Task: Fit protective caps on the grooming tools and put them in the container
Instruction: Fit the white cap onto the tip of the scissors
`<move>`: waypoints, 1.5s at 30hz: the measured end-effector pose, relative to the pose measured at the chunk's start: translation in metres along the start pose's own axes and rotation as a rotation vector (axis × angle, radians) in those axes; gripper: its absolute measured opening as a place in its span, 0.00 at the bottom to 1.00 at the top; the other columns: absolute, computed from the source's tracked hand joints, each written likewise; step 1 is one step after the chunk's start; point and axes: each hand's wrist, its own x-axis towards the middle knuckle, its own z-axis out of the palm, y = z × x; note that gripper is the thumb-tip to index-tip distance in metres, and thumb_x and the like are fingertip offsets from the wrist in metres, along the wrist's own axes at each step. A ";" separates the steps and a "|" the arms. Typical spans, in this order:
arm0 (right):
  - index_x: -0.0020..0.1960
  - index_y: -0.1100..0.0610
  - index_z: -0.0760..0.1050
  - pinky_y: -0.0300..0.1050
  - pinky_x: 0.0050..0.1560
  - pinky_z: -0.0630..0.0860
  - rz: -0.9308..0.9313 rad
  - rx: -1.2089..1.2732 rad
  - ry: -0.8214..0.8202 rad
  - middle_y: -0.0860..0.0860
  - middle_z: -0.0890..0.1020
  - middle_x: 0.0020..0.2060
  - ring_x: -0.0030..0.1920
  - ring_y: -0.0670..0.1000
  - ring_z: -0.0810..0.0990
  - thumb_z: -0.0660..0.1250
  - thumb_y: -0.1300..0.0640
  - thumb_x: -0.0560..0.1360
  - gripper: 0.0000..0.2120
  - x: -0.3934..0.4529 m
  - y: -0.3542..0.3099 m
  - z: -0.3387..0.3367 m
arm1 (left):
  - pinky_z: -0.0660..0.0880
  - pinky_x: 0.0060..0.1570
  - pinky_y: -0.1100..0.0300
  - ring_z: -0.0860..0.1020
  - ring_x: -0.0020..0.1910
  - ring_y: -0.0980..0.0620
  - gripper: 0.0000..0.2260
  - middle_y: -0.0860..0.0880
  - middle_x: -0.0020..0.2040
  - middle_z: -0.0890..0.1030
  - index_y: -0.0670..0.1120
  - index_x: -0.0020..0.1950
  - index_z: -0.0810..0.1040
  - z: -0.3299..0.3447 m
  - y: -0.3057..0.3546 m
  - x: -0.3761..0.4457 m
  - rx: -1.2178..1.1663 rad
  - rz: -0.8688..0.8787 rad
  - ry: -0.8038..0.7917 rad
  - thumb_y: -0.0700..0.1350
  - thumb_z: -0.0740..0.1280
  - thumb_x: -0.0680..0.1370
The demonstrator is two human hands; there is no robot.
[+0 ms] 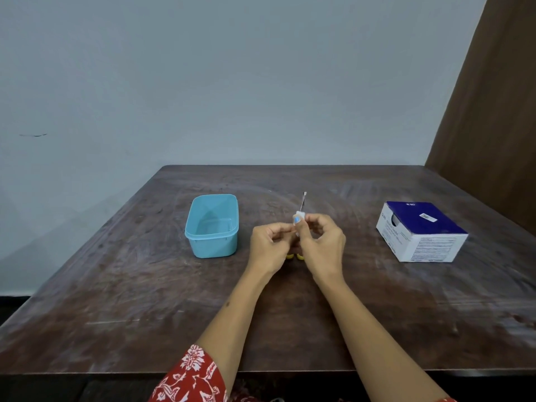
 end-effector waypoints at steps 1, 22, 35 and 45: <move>0.39 0.45 0.75 0.51 0.48 0.79 0.005 0.017 0.033 0.51 0.83 0.39 0.43 0.50 0.81 0.71 0.53 0.73 0.06 0.001 -0.001 -0.001 | 0.77 0.30 0.67 0.81 0.29 0.58 0.07 0.44 0.38 0.82 0.33 0.51 0.80 0.001 0.000 -0.001 -0.013 -0.021 -0.040 0.30 0.65 0.75; 0.37 0.48 0.77 0.53 0.43 0.80 0.068 0.035 -0.015 0.52 0.83 0.36 0.40 0.50 0.82 0.72 0.49 0.71 0.06 -0.001 -0.003 -0.001 | 0.76 0.31 0.68 0.81 0.32 0.60 0.08 0.44 0.40 0.83 0.37 0.51 0.82 0.000 -0.005 0.002 0.078 0.022 0.011 0.32 0.65 0.76; 0.40 0.48 0.77 0.35 0.38 0.77 0.083 0.142 0.173 0.52 0.83 0.42 0.42 0.46 0.82 0.72 0.50 0.71 0.05 0.003 -0.006 -0.005 | 0.80 0.35 0.64 0.82 0.31 0.56 0.08 0.39 0.41 0.82 0.31 0.52 0.78 0.003 -0.006 -0.002 0.041 -0.085 -0.156 0.31 0.66 0.75; 0.39 0.48 0.78 0.57 0.44 0.80 0.105 0.124 0.022 0.54 0.83 0.36 0.40 0.55 0.83 0.74 0.48 0.69 0.06 0.000 -0.006 -0.002 | 0.77 0.30 0.67 0.82 0.31 0.57 0.07 0.45 0.37 0.83 0.34 0.50 0.80 -0.001 -0.002 0.002 -0.051 -0.046 -0.090 0.31 0.65 0.75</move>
